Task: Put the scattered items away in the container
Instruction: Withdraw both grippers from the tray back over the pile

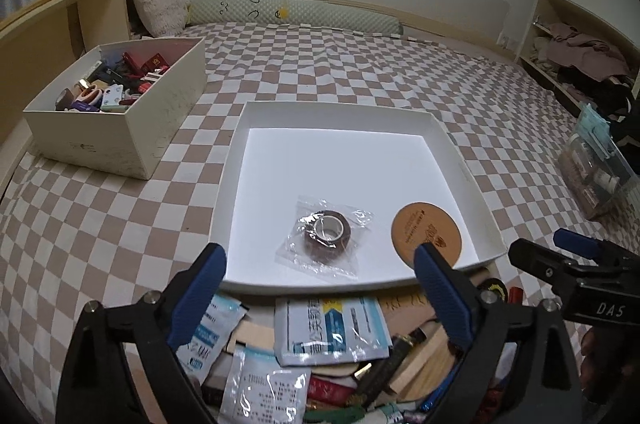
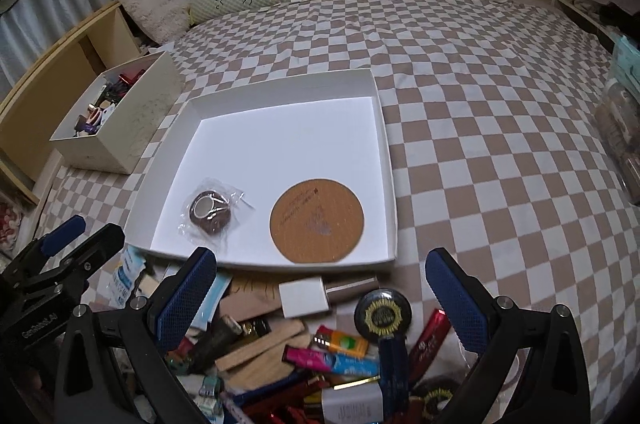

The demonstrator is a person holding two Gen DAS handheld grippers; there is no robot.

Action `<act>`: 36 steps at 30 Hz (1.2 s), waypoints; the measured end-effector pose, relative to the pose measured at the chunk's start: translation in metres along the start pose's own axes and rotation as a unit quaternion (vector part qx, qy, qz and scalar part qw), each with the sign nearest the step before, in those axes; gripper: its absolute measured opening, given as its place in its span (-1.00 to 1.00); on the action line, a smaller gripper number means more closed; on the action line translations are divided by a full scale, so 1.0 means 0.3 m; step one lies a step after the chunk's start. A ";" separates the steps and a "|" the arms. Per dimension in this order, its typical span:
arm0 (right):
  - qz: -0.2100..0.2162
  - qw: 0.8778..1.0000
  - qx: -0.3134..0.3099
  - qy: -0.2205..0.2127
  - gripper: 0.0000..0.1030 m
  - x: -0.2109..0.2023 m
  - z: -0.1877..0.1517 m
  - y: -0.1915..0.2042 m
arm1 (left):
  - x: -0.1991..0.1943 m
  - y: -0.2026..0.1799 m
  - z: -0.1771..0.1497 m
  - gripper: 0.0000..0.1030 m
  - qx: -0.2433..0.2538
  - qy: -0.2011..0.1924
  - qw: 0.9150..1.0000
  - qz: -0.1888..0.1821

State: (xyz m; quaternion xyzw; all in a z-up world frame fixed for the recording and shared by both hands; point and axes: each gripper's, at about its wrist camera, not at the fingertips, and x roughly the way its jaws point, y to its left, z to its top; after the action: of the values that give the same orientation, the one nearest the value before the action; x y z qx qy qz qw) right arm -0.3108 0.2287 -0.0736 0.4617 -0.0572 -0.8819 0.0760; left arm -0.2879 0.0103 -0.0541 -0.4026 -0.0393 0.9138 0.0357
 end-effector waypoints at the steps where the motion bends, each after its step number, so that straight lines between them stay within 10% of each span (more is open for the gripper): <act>1: 0.001 1.000 0.001 -0.002 1.00 -0.010 -0.009 -0.002 | -0.010 -0.003 -0.006 0.97 0.001 -0.002 1.000 0.000; 36: -0.044 0.994 -0.039 -0.090 1.00 -0.348 -0.359 -0.027 | -0.371 -0.046 -0.300 0.98 0.045 -0.061 0.997 0.011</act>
State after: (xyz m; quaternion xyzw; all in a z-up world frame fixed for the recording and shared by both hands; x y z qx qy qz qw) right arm -0.1640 0.2528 -0.0519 0.3791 -0.0091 -0.9240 0.0496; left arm -0.1460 0.0170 -0.0316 -0.3444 0.0039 0.9379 0.0417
